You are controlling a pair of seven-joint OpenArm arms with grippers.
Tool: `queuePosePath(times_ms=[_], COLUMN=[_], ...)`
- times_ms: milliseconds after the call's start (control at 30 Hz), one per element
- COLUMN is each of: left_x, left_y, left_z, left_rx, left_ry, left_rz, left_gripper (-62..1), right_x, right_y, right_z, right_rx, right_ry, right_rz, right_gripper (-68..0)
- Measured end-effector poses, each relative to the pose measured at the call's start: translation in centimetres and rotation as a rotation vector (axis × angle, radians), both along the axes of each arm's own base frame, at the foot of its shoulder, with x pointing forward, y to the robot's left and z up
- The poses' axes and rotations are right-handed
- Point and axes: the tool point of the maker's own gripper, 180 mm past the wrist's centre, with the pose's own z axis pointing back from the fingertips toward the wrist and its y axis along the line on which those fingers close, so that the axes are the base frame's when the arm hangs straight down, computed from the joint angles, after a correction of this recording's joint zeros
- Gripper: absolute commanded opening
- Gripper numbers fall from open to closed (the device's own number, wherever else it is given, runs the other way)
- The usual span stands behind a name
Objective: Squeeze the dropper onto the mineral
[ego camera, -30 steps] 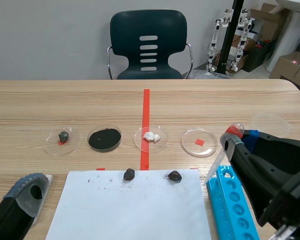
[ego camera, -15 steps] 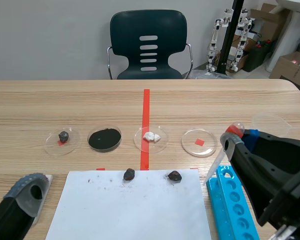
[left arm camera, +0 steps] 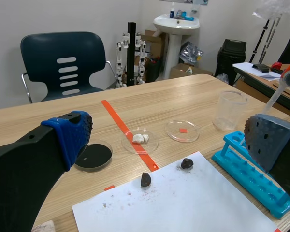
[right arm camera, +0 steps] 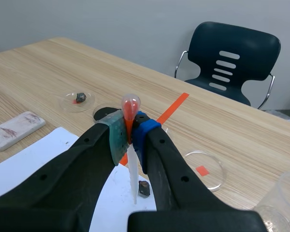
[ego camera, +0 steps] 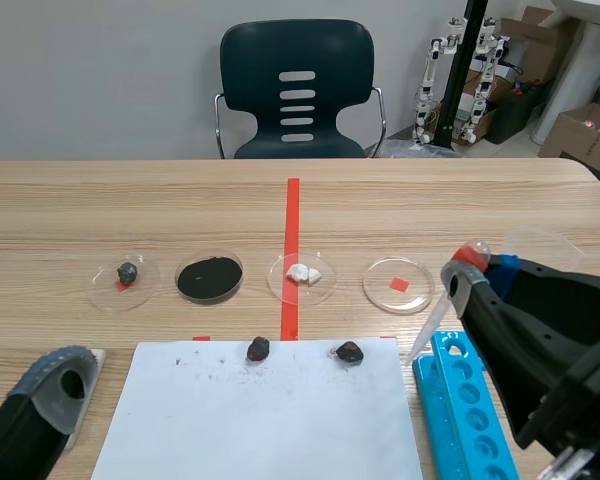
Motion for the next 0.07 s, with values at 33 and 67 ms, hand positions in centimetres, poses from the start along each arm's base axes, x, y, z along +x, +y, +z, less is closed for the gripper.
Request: queuePosePath(times_ms=[33, 67], left_x=[0.00, 0.00], left_y=[0.00, 0.00], left_z=[0.00, 0.00], left_rx=[0.000, 0.000], left_ry=[0.000, 0.000], left_rz=[0.000, 0.000], left_gripper=[1.4, 1.4], right_x=[0.00, 0.00], right_y=[0.00, 0.00], right_z=[0.02, 0.06], right_rx=[0.001, 0.002], right_ry=[-0.001, -0.003], right_rz=[0.000, 0.000], right_gripper=[-66.7, -66.7])
